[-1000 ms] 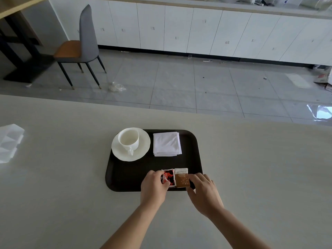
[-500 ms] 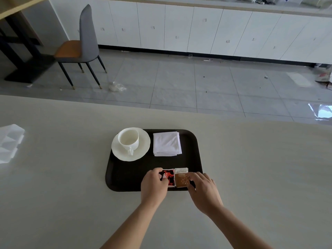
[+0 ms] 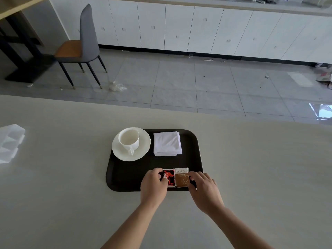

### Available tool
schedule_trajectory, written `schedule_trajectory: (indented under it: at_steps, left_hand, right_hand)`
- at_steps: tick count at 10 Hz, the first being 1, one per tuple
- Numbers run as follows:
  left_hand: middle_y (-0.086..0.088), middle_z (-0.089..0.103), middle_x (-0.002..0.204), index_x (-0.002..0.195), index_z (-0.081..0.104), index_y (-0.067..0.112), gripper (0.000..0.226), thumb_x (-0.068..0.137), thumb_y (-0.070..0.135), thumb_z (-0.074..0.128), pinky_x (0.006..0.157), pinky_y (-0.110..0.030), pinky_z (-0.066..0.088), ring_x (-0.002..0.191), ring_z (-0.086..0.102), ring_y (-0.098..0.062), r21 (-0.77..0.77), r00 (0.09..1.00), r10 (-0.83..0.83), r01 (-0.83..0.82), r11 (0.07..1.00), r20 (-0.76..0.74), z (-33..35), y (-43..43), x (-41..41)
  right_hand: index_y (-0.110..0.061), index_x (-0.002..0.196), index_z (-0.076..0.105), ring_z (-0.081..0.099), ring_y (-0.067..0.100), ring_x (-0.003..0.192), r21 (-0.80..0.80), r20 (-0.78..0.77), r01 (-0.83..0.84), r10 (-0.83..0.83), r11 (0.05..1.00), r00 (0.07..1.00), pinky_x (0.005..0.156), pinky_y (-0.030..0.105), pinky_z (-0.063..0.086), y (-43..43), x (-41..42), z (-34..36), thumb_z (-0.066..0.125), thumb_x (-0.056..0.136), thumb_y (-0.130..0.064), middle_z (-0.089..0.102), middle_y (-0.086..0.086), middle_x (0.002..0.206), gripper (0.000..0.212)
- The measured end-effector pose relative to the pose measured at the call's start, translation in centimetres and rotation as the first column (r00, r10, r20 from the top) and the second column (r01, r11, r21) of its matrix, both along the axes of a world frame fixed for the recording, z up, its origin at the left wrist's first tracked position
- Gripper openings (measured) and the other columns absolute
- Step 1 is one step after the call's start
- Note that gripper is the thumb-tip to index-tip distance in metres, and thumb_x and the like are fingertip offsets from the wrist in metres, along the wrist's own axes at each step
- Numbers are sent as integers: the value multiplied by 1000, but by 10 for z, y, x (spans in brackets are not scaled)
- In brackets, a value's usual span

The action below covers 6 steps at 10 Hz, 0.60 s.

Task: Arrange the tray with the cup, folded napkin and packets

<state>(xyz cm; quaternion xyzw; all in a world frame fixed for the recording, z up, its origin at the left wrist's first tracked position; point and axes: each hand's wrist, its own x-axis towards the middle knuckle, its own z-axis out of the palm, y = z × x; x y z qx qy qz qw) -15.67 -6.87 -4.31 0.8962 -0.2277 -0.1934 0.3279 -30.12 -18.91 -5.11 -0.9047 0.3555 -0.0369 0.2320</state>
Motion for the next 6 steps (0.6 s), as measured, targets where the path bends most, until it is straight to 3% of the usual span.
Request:
schedule_trajectory:
  at_steps: [1,2,3,4,6]
  left_hand:
    - [7,60,97,123,61,20,37,86,21,63,68,-17,41,82,55,-4,6,1000,-10,10,1000,10,2,2,2]
    - [4,60,109,125,59,22,38,88,23,60,73,-23,50,90,58,-7,51,991,-78,73,996,111,6,6,5]
    - [5,59,110,126,55,25,37,90,30,55,78,-28,50,93,58,-11,204,918,-247,190,960,310,10,10,8]
    - [4,60,111,128,52,25,39,91,35,52,76,-30,45,92,57,-13,310,842,-355,239,920,407,12,12,11]
    - [0,59,112,130,48,21,42,92,38,47,77,-34,45,91,58,-18,386,788,-411,239,891,459,21,17,14]
  right_hand:
    - [-27,124,60,57,15,105,-29,-16,-7,7,1000,1000,101,32,37,-1,2,3,55,94,-29,65,-11,113,31]
    - [-28,123,60,58,15,104,-63,-49,-4,1,998,999,102,34,33,-4,7,7,53,93,-29,64,-11,110,31]
    - [-29,127,57,57,15,106,-75,-70,-33,28,997,997,98,33,35,-7,13,14,53,93,-30,63,-11,114,35]
    - [-29,134,52,55,18,113,-84,-84,-81,74,993,994,93,33,42,-10,21,20,53,94,-33,61,-8,123,40]
    - [-29,147,37,46,19,127,-62,-159,-135,124,989,979,100,35,43,-15,31,31,47,96,-47,51,-9,140,55]
